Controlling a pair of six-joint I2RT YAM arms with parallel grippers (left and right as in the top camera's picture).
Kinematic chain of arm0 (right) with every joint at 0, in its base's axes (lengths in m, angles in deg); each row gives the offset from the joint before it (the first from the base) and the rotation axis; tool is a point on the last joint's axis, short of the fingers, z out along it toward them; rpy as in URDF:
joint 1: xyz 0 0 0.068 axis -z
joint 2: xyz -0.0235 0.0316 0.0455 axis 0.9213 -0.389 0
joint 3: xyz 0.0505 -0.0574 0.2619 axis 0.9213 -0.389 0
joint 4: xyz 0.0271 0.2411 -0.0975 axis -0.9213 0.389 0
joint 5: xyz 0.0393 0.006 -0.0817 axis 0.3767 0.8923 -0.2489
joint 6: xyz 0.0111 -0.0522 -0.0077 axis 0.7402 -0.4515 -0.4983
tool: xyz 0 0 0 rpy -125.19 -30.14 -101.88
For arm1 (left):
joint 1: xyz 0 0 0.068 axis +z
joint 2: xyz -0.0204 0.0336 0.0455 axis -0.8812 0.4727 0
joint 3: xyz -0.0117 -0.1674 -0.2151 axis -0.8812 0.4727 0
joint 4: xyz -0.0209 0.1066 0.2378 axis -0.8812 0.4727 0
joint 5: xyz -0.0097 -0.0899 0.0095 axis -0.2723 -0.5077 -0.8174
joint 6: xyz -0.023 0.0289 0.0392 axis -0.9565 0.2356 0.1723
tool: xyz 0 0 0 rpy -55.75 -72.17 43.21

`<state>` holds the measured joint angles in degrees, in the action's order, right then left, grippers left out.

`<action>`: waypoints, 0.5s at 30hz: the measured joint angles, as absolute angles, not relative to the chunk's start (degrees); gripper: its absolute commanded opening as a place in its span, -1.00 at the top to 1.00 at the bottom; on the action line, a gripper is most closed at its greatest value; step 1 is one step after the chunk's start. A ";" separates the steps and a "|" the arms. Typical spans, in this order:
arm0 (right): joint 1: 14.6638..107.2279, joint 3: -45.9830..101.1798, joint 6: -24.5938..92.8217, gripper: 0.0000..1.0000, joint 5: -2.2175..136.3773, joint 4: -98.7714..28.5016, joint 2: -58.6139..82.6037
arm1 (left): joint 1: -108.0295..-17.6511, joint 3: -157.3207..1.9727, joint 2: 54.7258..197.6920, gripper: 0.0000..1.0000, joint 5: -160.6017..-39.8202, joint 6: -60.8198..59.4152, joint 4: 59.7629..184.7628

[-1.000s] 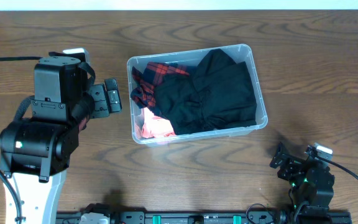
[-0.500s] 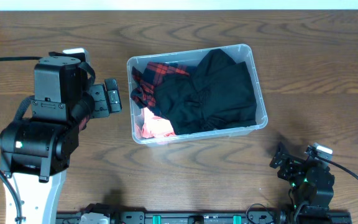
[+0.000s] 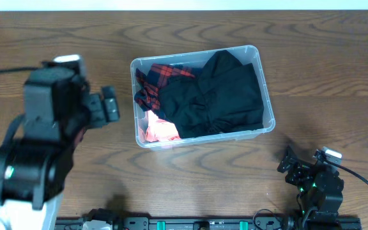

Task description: Pack container

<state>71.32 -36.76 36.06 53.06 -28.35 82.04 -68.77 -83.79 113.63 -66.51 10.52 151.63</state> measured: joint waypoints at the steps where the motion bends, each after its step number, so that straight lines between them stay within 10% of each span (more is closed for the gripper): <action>1: 71.32 -36.76 36.06 -0.99 53.08 -28.35 82.06 | -67.88 -83.09 111.58 -0.96 -66.40 10.89 151.28; 15: 71.32 -36.82 36.06 -0.99 53.21 -28.37 82.08 | -57.58 -49.68 83.84 -0.96 -78.97 23.81 130.47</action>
<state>71.32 -36.82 36.06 53.21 -28.37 82.08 -57.58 -49.68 83.84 -78.97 23.81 130.47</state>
